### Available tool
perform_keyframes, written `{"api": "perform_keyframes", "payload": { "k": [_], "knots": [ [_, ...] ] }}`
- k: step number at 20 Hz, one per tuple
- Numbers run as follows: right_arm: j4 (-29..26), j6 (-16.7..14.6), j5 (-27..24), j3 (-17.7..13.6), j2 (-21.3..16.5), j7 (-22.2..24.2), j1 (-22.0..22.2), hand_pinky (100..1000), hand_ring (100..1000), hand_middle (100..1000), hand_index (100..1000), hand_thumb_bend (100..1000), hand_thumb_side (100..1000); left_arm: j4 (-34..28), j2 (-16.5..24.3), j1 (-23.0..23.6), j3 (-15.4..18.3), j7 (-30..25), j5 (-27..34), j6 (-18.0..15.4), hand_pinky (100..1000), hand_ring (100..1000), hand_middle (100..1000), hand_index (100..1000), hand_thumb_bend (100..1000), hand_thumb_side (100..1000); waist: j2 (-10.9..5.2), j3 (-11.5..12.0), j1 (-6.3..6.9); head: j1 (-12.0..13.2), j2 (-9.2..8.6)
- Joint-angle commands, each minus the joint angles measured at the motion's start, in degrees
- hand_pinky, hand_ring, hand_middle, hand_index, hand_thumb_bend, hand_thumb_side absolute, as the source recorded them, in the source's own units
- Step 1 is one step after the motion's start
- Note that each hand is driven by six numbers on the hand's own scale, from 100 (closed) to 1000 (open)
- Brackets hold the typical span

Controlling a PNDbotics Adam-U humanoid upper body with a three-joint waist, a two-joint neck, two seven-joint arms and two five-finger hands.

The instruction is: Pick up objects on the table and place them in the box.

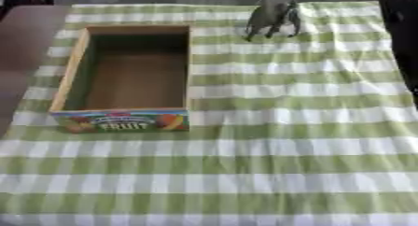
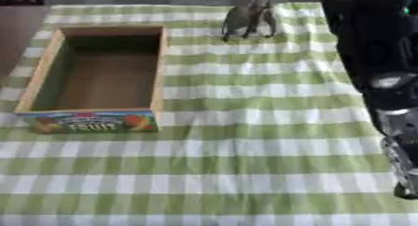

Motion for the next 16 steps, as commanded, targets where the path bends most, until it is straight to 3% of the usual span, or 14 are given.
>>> {"api": "perform_keyframes", "payload": {
  "k": [1, 8, 11, 16],
  "knots": [
    [5.9, -3.3, 6.1, 0.2, 1.5, 4.0, -3.3, 918, 920, 905, 964, 193, 959, -1.3, 1.6, -0.3, -0.2, -0.4, 0.0, -0.1, 354, 377, 706, 593, 100, 774, -0.79, 0.2, 0.09, -0.3, -1.24],
    [17.1, -9.5, 16.3, 1.2, 5.6, 7.9, -6.8, 937, 965, 949, 981, 223, 951, -1.3, 1.7, -0.4, -0.4, -0.8, 0.2, -0.1, 353, 377, 707, 591, 100, 775, -0.47, 0.7, 0.00, -0.6, -4.60],
    [20.7, -11.7, 18.6, 0.9, 6.5, 9.8, -7.5, 946, 979, 959, 989, 229, 887, -1.3, 1.6, -0.4, -0.4, -0.9, 0.2, -0.1, 352, 377, 707, 590, 100, 775, -0.26, 0.9, -0.06, -0.5, -5.22],
    [25.0, -14.3, 21.1, 0.3, 6.7, 14.5, -7.8, 951, 987, 969, 1000, 235, 873, -1.3, 1.6, -0.4, -0.3, -0.9, 0.1, 0.0, 351, 376, 707, 589, 100, 776, 0.04, 0.9, -0.15, -0.3, -5.31]
  ]
}}
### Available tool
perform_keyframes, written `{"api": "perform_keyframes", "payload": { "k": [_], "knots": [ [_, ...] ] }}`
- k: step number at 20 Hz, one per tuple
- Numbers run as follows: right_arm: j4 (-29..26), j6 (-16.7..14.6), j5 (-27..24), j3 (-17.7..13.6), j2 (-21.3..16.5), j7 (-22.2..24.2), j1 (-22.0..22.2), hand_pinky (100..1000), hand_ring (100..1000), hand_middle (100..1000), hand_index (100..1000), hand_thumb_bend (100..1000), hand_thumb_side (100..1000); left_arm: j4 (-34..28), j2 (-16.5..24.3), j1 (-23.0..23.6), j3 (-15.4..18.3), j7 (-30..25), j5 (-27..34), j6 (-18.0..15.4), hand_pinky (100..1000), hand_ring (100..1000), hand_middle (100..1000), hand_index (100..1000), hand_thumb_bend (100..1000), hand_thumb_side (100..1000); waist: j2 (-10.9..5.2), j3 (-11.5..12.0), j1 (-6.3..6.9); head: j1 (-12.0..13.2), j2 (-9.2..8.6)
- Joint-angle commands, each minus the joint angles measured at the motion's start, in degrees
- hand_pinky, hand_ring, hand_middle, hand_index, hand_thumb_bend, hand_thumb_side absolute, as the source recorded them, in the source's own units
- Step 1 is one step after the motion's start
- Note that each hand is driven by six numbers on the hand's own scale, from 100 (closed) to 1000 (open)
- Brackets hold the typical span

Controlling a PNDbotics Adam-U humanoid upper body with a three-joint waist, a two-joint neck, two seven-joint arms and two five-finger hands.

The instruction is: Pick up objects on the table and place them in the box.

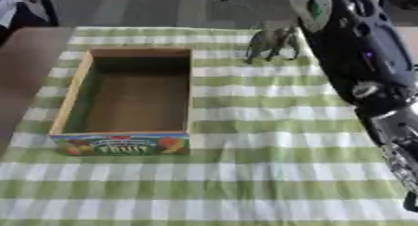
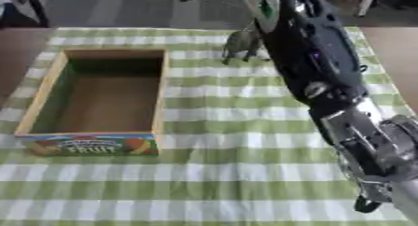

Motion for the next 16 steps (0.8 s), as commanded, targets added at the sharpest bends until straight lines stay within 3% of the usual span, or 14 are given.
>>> {"api": "perform_keyframes", "payload": {
  "k": [1, 11, 12, 16],
  "knots": [
    [1.7, -1.4, 1.5, -0.9, -0.7, 2.8, -1.6, 951, 988, 970, 1000, 235, 874, -1.3, 1.4, -0.4, 0.1, -0.2, 0.0, 0.0, 351, 376, 707, 589, 100, 776, -0.86, -0.1, 0.17, 0.2, -0.41],
    [5.3, -2.6, 2.8, -1.0, -3.9, 9.5, 0.6, 963, 1000, 991, 1000, 297, 832, -1.3, 1.4, -0.2, 0.2, -0.4, -0.3, 0.4, 350, 377, 708, 588, 100, 778, -1.29, -0.9, 0.07, 0.9, 0.38],
    [5.7, -3.0, 2.5, -0.9, -4.3, 10.4, 1.0, 972, 1000, 994, 1000, 375, 782, -1.2, 1.4, -0.2, 0.2, -0.4, -0.3, 0.5, 350, 376, 708, 587, 100, 779, -1.33, -1.0, 0.03, 1.0, 0.42],
    [6.5, -4.3, 0.8, -0.8, -5.5, 14.5, 1.6, 979, 1000, 992, 1000, 520, 675, -1.2, 1.4, -0.2, 0.2, -0.4, -0.4, 0.6, 350, 377, 708, 587, 100, 779, -1.41, -1.1, 0.01, 1.4, 0.52]
  ]
}}
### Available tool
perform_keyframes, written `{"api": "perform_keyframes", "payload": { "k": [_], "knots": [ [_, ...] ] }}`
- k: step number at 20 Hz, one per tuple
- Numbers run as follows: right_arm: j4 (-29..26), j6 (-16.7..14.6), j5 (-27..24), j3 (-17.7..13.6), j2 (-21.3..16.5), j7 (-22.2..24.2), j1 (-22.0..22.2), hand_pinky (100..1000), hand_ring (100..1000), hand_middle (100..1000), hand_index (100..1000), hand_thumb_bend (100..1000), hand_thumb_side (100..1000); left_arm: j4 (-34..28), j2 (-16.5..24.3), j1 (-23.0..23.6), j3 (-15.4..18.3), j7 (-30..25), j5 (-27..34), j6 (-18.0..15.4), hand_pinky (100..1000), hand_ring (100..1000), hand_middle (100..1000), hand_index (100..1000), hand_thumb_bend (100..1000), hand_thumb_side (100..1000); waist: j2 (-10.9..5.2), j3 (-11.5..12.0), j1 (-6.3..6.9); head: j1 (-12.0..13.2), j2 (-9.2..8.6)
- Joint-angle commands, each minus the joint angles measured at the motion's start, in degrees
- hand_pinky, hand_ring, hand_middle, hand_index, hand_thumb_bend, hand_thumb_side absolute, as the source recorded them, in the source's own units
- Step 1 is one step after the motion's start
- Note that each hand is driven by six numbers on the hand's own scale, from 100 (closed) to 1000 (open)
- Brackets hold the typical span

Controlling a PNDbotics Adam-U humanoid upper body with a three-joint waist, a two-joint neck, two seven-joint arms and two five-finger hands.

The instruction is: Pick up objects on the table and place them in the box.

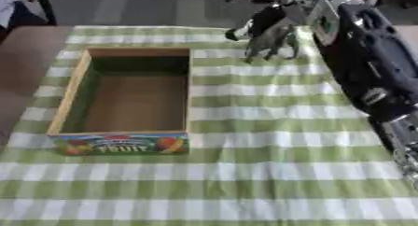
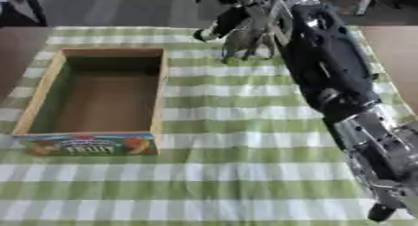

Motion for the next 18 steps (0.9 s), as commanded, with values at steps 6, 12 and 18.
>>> {"api": "perform_keyframes", "payload": {
  "k": [6, 12, 18],
  "knots": [
    [0.0, 0.5, 2.4, -0.7, -2.7, 6.1, -1.1, 980, 1000, 1000, 1000, 586, 592, -1.1, 1.3, -0.2, 0.1, -0.1, -0.3, 0.1, 349, 376, 708, 585, 100, 780, -1.10, 0.1, 0.13, 0.5, 0.05],
    [0.5, 2.6, 8.3, -2.4, -1.9, 2.6, -1.8, 976, 1000, 1000, 1000, 561, 603, -1.0, 1.2, -0.3, 0.0, -0.4, -0.2, 0.1, 347, 375, 709, 583, 100, 783, -0.59, 0.3, 0.07, 0.4, -0.24],
    [3.1, 5.2, 13.0, -4.3, -2.0, -1.0, -2.3, 972, 1000, 1000, 1000, 537, 598, -1.0, 1.1, -0.5, 0.0, -0.5, -0.2, 0.0, 346, 375, 710, 581, 100, 783, 0.07, 0.5, -0.07, 0.4, -0.83]
  ]
}}
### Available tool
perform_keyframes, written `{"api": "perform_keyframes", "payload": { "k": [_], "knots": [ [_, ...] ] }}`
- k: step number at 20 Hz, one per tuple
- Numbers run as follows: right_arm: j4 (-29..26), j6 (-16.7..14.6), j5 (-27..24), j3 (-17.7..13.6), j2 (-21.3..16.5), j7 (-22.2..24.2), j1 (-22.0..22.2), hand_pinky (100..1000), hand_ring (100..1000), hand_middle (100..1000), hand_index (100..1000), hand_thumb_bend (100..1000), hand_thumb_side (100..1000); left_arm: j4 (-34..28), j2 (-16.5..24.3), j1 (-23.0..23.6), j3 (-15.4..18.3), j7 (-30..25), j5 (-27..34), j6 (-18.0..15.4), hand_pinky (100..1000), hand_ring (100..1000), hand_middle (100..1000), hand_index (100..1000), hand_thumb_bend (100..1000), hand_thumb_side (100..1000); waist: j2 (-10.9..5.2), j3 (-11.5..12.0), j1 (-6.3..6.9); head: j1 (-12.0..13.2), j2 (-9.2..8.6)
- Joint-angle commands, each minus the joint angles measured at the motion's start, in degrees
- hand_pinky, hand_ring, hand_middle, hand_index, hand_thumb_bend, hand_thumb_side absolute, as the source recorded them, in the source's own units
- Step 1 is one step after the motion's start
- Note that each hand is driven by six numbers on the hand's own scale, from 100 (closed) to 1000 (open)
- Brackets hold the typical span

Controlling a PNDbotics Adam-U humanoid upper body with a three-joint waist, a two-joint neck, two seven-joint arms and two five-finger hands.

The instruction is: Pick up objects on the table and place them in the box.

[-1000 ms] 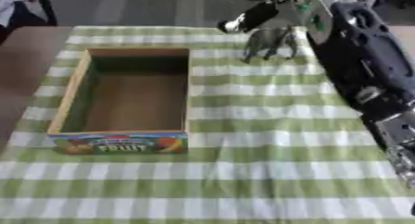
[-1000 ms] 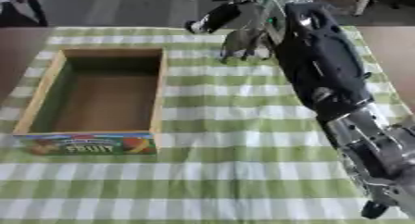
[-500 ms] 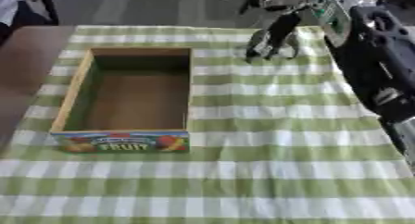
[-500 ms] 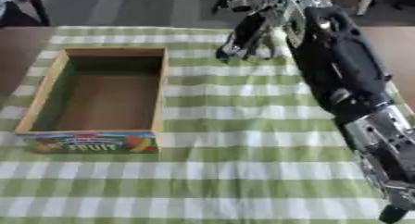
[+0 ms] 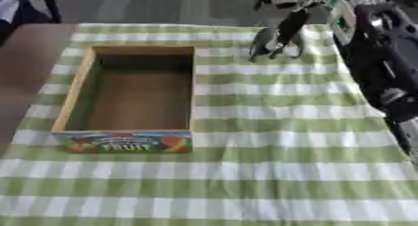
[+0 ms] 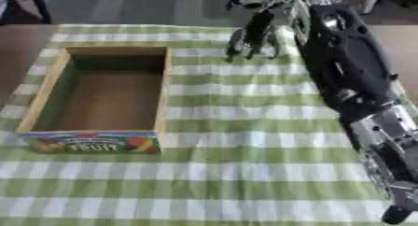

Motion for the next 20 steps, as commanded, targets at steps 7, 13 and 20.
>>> {"api": "perform_keyframes", "payload": {
  "k": [7, 13, 20],
  "knots": [
    [3.5, 1.9, 7.4, -2.6, -1.1, -3.8, -1.6, 980, 1000, 1000, 1000, 504, 527, -0.7, 0.9, -0.5, 0.0, -0.4, -0.3, -0.5, 343, 373, 710, 578, 100, 784, 0.15, 0.5, 0.31, -0.3, -1.30],
    [3.3, 2.6, 6.4, -3.3, -1.0, -4.8, -2.1, 979, 1000, 1000, 1000, 494, 490, -0.5, 0.7, -0.7, -0.2, -0.7, -0.3, -0.8, 342, 371, 711, 575, 100, 786, 0.95, 0.5, 0.47, -0.3, -1.67],
    [3.7, 4.8, 6.8, -4.1, -0.9, -8.2, -2.1, 970, 1000, 1000, 1000, 428, 489, -0.2, 0.6, -0.8, -0.3, -1.0, -0.3, -1.2, 340, 370, 712, 572, 100, 790, 1.78, 0.8, 0.56, -0.6, -2.30]
  ]
}}
